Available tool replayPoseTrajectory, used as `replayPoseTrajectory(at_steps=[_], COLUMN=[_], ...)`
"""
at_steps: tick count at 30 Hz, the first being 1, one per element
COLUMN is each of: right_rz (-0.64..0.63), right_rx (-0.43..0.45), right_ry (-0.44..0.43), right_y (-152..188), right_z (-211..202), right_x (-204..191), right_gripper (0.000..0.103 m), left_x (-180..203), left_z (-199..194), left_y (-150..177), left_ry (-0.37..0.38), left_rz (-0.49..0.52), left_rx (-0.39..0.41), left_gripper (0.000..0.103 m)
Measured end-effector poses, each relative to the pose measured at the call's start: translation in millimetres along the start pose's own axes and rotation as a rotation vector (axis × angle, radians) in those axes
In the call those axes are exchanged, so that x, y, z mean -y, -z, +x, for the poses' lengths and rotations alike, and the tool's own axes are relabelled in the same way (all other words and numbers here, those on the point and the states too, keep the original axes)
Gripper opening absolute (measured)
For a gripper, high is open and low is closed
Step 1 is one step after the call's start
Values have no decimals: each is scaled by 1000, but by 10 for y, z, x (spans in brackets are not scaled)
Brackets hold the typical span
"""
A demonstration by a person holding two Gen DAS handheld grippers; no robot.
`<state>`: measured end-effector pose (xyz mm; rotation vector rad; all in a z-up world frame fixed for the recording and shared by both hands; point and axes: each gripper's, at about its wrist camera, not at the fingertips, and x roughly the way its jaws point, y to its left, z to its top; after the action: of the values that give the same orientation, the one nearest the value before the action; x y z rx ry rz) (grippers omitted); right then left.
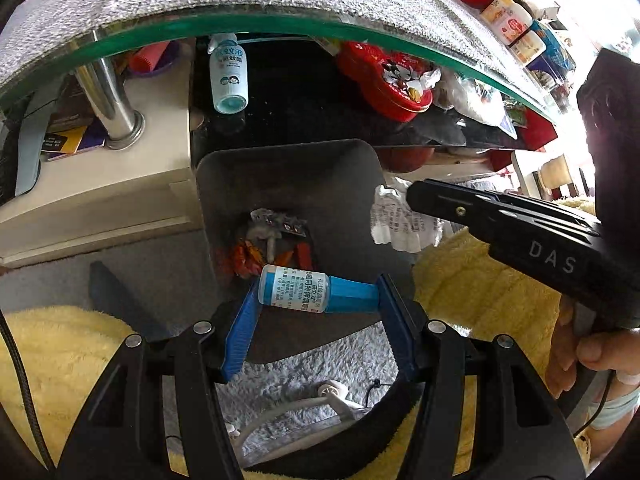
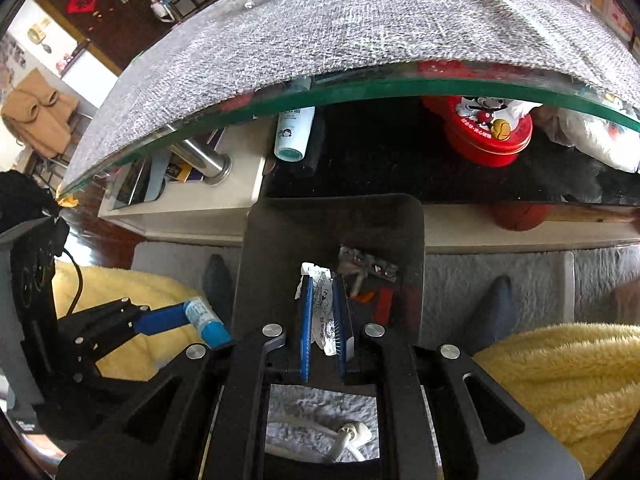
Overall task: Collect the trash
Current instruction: 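Lower both held items over the grey bin and open both tools, then move both tools back over the table toward the medicine packet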
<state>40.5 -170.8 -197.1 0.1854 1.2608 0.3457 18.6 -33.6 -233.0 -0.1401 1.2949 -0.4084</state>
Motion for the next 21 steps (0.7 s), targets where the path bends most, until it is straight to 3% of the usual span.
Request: replayPoseTrajectory(at_steps=[5,7,8,9,11,13,18,21], right_rz=[13,20,30,35,39,39,38,24], right_rx=[-19,-18,-16,-16,-4,2,40,55], right_ry=[-21,-12,-12,-13,-8,-8,26,45], right_y=[-60,-74,-83,-87,-111,-137,-225,-300], right_z=[33,38,33,28,-4,-35,-199,-284], right_x=[10,26,51,67,88,94,114,117], right_gripper=[15,16,23,37,55,57,87,96], left_x=[-33,-46,-60,-67,-80,-104,-155,-193], left_z=[44,38,23,17,-11,-41,-168,-273], left_y=[-15,-25,-35,-41,-63,-86,-141,-196], left_ry=[11,0,-3,-3,-6,-23,-54,-68], left_rz=[1,1,-1,-2,-2,-4,1,1], left_rx=[-14,-7,0,2,9,17,47,69], left_gripper=[57,73,77,83,86,88,95,95])
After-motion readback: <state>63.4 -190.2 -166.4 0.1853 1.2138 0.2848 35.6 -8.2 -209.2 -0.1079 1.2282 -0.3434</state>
